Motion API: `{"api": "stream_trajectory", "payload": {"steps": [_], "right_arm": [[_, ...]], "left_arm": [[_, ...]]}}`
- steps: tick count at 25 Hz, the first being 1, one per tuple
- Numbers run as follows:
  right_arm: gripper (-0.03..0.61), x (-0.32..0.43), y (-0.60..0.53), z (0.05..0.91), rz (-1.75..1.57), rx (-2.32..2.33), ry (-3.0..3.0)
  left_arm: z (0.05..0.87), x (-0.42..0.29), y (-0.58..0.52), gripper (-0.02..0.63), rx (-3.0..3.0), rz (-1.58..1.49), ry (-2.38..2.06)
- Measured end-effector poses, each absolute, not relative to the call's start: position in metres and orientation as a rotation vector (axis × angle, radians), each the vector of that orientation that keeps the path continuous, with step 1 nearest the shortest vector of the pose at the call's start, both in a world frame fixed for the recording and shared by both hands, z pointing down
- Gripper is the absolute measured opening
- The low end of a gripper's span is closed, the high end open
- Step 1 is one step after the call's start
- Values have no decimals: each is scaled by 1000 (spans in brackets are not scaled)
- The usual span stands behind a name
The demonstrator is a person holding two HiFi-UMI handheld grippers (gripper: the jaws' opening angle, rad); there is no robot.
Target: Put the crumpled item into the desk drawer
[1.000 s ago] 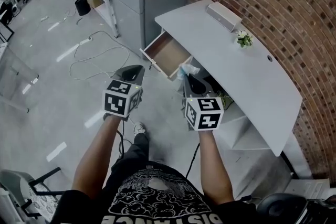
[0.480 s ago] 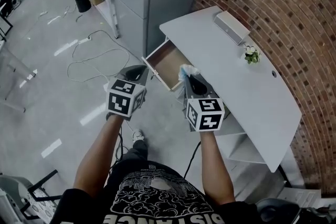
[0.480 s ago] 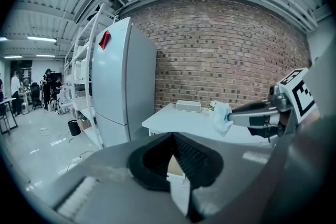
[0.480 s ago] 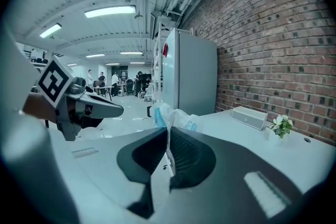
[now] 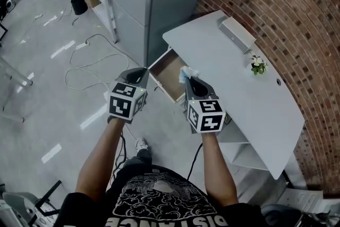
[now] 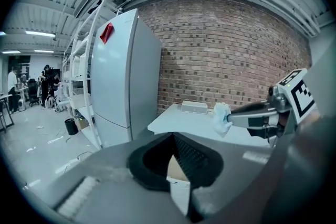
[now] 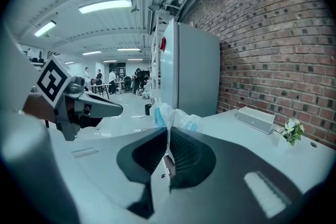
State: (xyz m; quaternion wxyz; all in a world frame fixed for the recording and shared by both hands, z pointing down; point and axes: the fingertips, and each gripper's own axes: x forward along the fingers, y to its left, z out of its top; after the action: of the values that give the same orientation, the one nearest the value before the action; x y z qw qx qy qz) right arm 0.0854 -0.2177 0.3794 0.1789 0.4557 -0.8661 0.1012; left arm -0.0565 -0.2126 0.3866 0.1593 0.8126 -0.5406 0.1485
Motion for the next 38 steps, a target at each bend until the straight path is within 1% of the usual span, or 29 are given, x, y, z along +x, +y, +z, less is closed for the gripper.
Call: {"api": "stream_trajectory", "payload": {"steps": [22, 38], "right_arm": [[18, 33, -299, 394, 301, 1340, -2328], [18, 33, -308, 432, 341, 1282, -2292]], "left_arm": [[410, -100, -302, 3, 2364, 395, -1398], [442, -98, -314, 3, 2327, 393, -1373]]}}
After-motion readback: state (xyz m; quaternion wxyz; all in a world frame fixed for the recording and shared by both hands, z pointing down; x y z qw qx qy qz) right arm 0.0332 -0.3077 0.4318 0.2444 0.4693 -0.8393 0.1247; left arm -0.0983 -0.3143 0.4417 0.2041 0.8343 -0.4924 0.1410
